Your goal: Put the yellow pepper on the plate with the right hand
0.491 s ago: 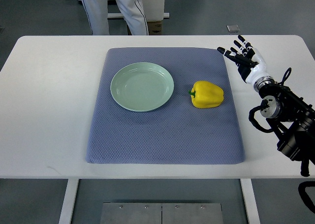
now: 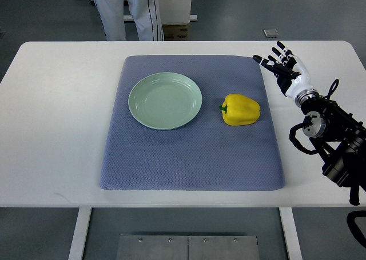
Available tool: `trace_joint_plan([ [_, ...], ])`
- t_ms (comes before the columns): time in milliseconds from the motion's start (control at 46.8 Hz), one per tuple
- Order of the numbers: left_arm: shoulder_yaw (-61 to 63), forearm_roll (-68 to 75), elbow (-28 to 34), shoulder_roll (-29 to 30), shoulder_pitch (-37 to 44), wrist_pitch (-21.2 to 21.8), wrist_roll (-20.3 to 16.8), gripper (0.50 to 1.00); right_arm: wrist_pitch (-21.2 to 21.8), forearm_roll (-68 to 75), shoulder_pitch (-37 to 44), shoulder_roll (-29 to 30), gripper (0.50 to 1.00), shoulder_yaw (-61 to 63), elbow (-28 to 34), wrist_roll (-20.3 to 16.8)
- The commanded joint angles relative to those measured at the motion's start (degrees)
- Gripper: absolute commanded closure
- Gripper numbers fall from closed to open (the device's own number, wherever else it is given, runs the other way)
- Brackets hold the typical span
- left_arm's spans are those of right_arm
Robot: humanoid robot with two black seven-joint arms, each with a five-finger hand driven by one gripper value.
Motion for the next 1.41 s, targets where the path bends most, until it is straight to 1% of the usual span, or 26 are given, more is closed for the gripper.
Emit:
trace_joint_plan([
  [0,0.06,-0.08,0.00,0.00,-0.01,-0.01,0.00,0.500,0.00,0.00,0.07,-0.03,0.500,0.00,-0.05,0.00],
  [1388,0.06,-0.08,0.00,0.00,-0.01,-0.01,0.00,0.500,0.00,0.00,-0.37,-0.12,0.500,-0.61,-0.22,-0.09],
])
